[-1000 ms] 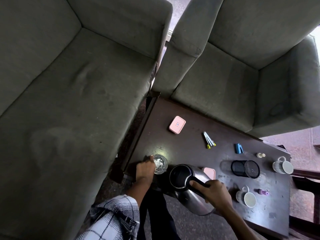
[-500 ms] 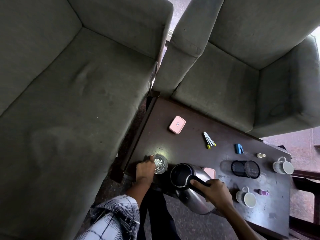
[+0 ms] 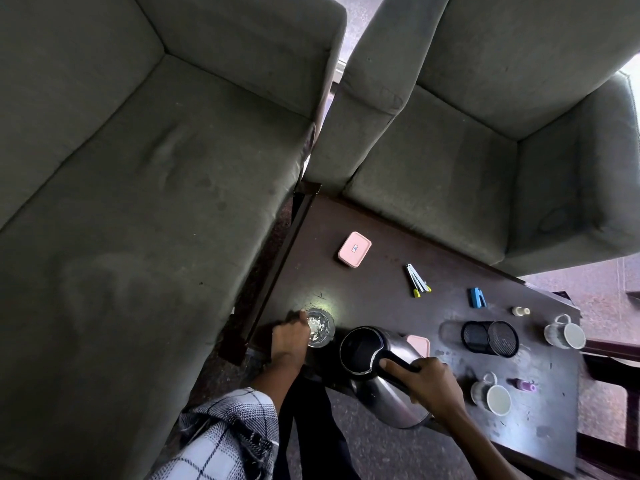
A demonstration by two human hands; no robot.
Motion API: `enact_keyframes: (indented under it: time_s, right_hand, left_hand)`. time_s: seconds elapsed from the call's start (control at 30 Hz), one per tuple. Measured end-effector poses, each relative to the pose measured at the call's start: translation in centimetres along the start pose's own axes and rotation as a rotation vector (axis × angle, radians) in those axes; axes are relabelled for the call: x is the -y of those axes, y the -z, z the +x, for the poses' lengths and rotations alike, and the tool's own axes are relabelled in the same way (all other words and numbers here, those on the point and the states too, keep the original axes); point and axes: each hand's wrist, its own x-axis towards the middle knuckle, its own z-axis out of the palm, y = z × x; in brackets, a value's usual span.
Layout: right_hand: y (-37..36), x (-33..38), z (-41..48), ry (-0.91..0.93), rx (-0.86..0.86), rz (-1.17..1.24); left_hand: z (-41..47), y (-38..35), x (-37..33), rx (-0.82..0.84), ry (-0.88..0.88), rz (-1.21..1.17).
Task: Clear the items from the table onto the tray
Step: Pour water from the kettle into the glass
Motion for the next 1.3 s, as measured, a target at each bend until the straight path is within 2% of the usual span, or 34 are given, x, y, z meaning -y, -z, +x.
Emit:
enact_keyframes:
  time_s: [1.3]
  right_hand:
    - [-0.15,-0.09,0.41,0.015,0.001,0.039]
  left_hand:
    - [0.16,-0.49,-0.24,-0.013,0.023,-0.024]
